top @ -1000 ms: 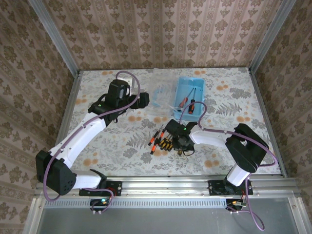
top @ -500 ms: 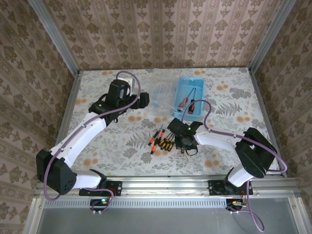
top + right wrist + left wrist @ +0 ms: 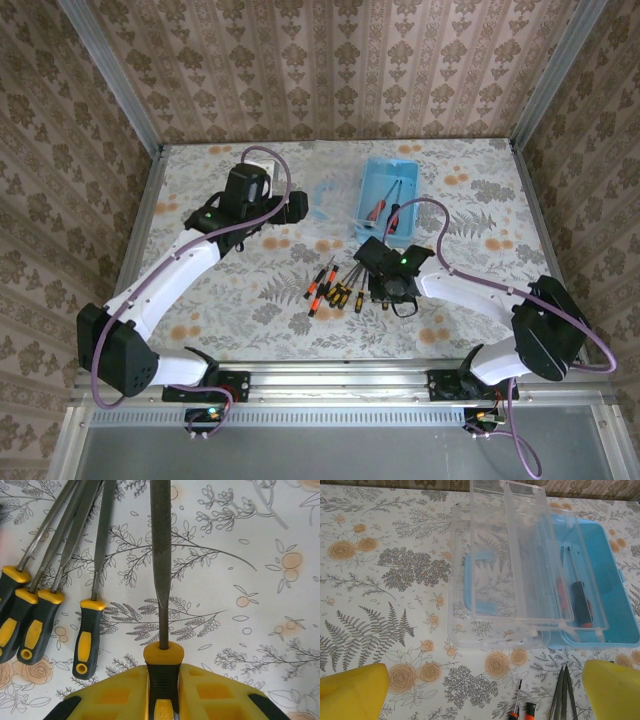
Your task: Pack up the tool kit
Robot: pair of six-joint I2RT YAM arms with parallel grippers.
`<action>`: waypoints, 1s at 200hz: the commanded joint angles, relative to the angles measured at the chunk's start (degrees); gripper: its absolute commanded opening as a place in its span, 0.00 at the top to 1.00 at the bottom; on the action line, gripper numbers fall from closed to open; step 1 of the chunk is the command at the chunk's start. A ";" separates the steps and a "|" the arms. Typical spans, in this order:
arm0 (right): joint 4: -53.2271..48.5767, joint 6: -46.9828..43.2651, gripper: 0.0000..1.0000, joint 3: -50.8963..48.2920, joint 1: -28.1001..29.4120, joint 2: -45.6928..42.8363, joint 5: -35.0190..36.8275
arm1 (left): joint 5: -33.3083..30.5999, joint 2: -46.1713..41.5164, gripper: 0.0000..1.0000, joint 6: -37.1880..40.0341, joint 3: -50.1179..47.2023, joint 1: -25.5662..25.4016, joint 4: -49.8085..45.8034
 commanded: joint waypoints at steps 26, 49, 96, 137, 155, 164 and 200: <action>-5.50 -4.91 0.78 9.26 -2.30 -2.45 3.30 | -1.70 -0.59 0.00 0.88 0.04 -0.19 0.00; -4.14 -8.32 0.78 14.38 -6.26 0.92 0.99 | -3.11 -1.46 0.00 1.47 -0.05 1.14 0.00; -2.12 -14.31 0.78 27.77 -13.80 11.41 -3.05 | 0.13 -3.16 0.00 -1.58 -1.01 8.99 1.40; 1.32 -17.57 0.78 36.41 -19.51 19.91 -10.67 | 2.11 -3.02 0.00 -2.41 -0.84 10.72 1.65; 2.02 -17.72 0.77 39.51 -21.66 23.77 -13.90 | 2.75 -2.74 0.00 -2.74 -0.97 10.87 1.87; 1.73 -18.09 0.77 41.83 -22.51 25.81 -16.03 | 3.39 -2.48 0.00 -2.97 -0.86 11.06 1.89; 1.07 -17.99 0.77 50.95 -23.88 34.27 -19.56 | 5.42 -1.80 0.00 -4.00 -0.76 11.77 2.13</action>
